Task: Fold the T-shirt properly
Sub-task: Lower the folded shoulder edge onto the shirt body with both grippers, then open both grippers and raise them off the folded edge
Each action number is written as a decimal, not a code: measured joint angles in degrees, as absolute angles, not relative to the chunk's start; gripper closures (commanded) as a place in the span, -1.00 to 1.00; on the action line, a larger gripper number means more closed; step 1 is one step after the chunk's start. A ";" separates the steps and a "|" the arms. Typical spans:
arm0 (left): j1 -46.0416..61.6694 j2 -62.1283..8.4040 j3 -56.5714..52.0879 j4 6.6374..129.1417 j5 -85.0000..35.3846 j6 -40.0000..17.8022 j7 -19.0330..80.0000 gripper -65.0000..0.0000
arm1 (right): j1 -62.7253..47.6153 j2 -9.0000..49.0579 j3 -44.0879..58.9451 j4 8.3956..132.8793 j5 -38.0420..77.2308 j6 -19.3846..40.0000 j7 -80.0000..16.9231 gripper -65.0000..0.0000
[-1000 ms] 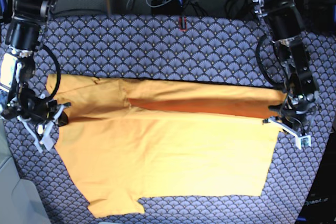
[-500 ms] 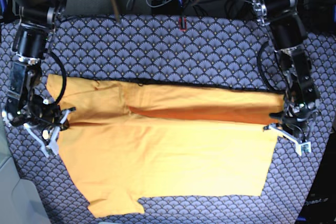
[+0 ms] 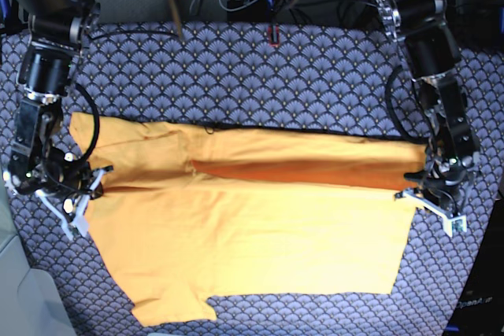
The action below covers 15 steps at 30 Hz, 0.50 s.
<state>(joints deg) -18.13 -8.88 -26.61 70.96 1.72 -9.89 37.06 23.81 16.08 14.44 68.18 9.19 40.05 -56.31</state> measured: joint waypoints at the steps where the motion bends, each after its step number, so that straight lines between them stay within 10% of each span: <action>1: -18.11 -8.88 -26.61 70.96 1.80 -9.87 37.04 0.63 | 23.81 16.08 14.46 68.18 9.17 40.05 -56.31 0.78; 6: -16.78 -9.04 -26.79 71.66 1.52 -9.87 36.80 -0.15 | 23.75 16.36 14.46 68.18 8.78 40.05 -56.27 0.16; 15: -11.94 -8.88 -26.94 80.99 1.17 -9.87 36.64 -0.16 | 22.94 18.11 14.85 68.58 8.84 40.05 -58.48 -0.09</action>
<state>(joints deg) -11.94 -8.88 -26.94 80.99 1.17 -9.87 36.64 22.94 18.11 14.85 68.58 8.84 40.05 -58.48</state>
